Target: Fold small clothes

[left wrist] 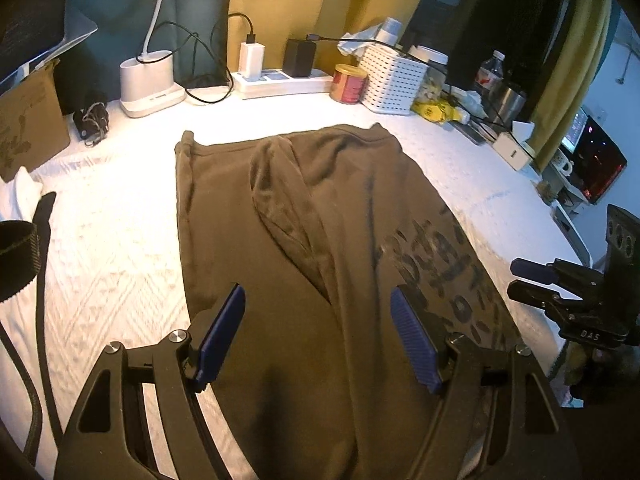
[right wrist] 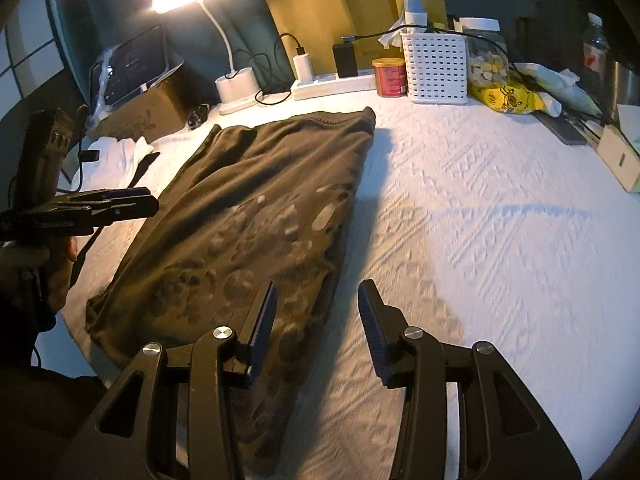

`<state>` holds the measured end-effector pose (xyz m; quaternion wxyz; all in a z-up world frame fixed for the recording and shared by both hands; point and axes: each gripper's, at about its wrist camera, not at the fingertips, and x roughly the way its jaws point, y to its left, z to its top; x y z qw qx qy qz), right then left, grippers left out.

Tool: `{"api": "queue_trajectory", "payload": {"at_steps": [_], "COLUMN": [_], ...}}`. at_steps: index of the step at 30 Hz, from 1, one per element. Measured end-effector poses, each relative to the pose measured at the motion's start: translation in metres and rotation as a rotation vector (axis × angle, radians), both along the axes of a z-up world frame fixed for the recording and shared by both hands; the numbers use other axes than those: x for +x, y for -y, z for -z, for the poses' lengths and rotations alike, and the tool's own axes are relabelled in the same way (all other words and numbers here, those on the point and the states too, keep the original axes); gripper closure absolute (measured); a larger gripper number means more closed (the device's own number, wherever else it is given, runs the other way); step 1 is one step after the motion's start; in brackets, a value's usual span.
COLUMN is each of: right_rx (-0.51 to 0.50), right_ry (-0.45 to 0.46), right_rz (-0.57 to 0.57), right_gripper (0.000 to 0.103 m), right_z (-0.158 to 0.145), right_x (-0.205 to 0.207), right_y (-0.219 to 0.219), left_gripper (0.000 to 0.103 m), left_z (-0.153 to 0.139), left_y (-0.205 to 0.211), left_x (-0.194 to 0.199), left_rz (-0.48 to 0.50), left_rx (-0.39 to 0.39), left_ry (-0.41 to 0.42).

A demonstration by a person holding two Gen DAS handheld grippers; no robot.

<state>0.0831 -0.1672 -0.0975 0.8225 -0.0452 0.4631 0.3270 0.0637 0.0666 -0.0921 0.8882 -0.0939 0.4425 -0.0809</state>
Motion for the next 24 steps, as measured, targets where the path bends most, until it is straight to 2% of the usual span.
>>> {"api": "queue_trajectory", "payload": {"at_steps": [17, 18, 19, 20, 21, 22, 24], "right_rx": [-0.016, -0.015, -0.016, -0.016, -0.016, -0.015, -0.009], "right_ry": [-0.014, -0.012, -0.010, -0.008, -0.007, -0.009, -0.016], "right_rz": [0.003, 0.004, 0.004, 0.005, 0.004, 0.004, 0.002], "right_gripper": [0.058, 0.058, 0.058, 0.058, 0.058, 0.058, 0.058], "right_z": [0.015, 0.016, 0.017, 0.018, 0.019, 0.020, 0.022], "right_x": [0.058, 0.062, 0.066, 0.069, 0.073, 0.078, 0.088], "right_y": [-0.020, -0.021, -0.023, -0.024, -0.026, -0.028, -0.032], "left_gripper": [0.029, 0.033, 0.047, 0.052, 0.064, 0.081, 0.093], "left_z": [0.015, 0.017, 0.020, 0.023, 0.026, 0.028, 0.030], "left_y": [-0.019, -0.019, -0.019, -0.020, -0.020, -0.023, -0.031], "left_x": [0.077, 0.080, 0.086, 0.091, 0.095, 0.099, 0.104], "left_rz": [0.018, 0.023, 0.032, 0.038, 0.043, 0.043, 0.040], "left_rx": [0.054, 0.056, 0.057, 0.058, 0.058, 0.053, 0.028], "left_ry": [0.068, 0.068, 0.060, 0.045, 0.035, 0.031, 0.020]}}
